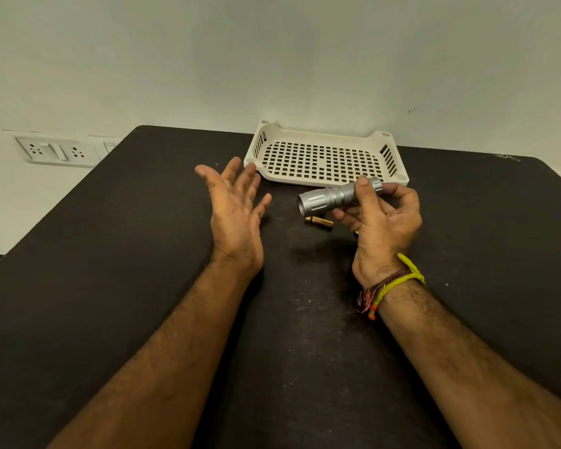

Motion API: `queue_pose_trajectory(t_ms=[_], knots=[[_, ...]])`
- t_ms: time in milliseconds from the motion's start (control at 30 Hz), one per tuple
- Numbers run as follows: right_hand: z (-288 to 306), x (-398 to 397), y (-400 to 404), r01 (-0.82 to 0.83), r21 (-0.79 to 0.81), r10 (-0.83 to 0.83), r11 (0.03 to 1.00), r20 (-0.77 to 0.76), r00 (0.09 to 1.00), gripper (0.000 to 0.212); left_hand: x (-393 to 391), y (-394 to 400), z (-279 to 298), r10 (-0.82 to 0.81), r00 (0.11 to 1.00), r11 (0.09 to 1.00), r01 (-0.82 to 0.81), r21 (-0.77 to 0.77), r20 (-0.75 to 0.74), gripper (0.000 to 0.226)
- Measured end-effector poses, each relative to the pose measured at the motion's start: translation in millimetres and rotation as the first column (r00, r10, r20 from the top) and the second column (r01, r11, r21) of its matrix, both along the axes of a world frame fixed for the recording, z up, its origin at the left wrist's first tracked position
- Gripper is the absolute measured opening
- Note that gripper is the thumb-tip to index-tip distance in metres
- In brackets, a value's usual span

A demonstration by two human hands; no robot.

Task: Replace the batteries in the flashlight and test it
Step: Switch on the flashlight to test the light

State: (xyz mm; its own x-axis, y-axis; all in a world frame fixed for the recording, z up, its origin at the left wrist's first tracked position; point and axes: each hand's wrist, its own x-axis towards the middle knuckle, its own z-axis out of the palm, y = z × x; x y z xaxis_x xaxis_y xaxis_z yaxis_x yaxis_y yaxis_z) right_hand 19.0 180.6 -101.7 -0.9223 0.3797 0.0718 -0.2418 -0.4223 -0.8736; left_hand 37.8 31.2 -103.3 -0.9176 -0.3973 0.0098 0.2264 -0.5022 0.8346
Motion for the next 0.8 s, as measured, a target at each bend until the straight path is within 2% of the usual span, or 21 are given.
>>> queue_pose_trajectory(t_ms=[367, 800], knots=[[-2.6, -5.1, 1.1, 0.067, 0.02, -0.069, 0.998, 0.099, 0.993, 0.025, 2.4, 3.0, 3.8, -0.003, 1.0, 1.0, 0.003, -0.015, 0.012, 0.082], [-3.5, -9.4, 2.6, 0.045, -0.002, -0.044, 0.999, 0.148, 0.988, 0.024, -1.6, 3.7, -0.4, -0.029, 0.999, 0.999, 0.028, -0.023, -0.026, 0.081]])
